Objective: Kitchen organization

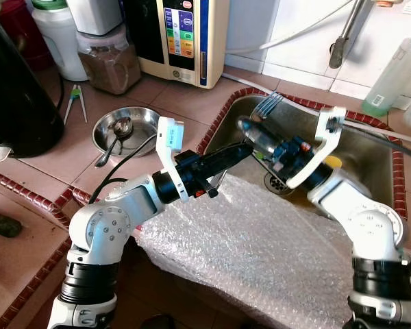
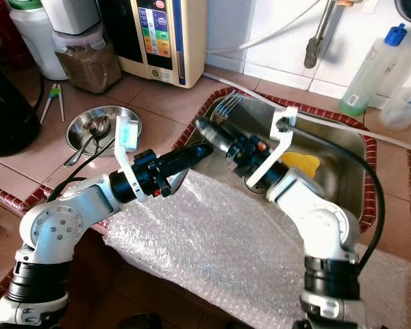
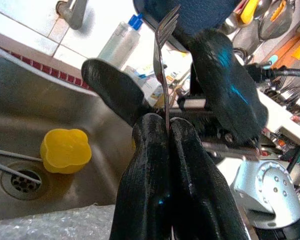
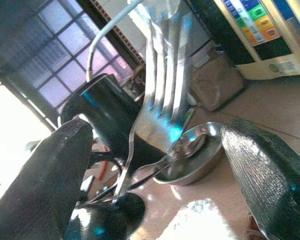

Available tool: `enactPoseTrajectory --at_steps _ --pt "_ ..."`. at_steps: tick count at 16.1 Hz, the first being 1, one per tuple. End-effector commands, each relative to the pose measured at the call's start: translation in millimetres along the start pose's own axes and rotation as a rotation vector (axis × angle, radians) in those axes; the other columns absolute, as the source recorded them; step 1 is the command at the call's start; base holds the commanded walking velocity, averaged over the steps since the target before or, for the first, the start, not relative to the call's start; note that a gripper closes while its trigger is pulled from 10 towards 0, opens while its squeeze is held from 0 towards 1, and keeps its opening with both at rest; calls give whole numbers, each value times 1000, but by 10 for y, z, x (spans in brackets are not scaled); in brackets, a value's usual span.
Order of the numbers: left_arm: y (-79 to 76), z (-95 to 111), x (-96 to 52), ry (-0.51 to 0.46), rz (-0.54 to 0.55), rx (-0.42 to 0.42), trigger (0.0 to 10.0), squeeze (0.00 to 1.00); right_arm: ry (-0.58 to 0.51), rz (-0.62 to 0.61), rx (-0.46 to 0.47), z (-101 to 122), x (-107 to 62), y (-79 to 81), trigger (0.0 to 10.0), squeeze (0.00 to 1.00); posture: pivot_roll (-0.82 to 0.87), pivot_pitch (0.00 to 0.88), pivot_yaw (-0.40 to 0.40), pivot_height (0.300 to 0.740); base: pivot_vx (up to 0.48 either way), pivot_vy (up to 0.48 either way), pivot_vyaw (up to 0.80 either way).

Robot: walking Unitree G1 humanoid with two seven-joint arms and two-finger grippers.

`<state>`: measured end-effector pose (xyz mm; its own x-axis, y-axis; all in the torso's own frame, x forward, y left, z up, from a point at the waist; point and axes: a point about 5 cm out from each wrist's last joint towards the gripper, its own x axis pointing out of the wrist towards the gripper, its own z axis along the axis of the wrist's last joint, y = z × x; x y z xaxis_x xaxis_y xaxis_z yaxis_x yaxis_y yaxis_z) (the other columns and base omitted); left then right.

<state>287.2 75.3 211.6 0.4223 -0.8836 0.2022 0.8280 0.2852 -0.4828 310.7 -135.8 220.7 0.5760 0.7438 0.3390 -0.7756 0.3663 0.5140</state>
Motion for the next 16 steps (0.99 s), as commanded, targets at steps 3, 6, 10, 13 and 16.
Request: enactPoseTrajectory --at_steps 3,6,10,13,16 --pt "-72 -43 -14 16 -25 0 0 0 8 -13 -35 142 52 -86 0 0 19 152 -7 740 0 0 0" --pt "-88 -55 -47 16 -20 -11 0 0 -12 -20 -71 284 42 -135 0 0 32 158 -5 740 0 0 0" --pt "-66 -41 -107 8 -20 -53 0 0 61 17 -109 317 26 -166 0 0 36 159 19 740 0 0 0" --pt "-30 13 -104 -30 -17 -83 0 0 119 51 -113 332 43 -176 0 0 34 156 24 740 0 0 0" --pt "-6 14 -91 -47 -18 -114 0 0 198 100 -109 316 81 -187 0 0 30 145 25 740 0 0 0"
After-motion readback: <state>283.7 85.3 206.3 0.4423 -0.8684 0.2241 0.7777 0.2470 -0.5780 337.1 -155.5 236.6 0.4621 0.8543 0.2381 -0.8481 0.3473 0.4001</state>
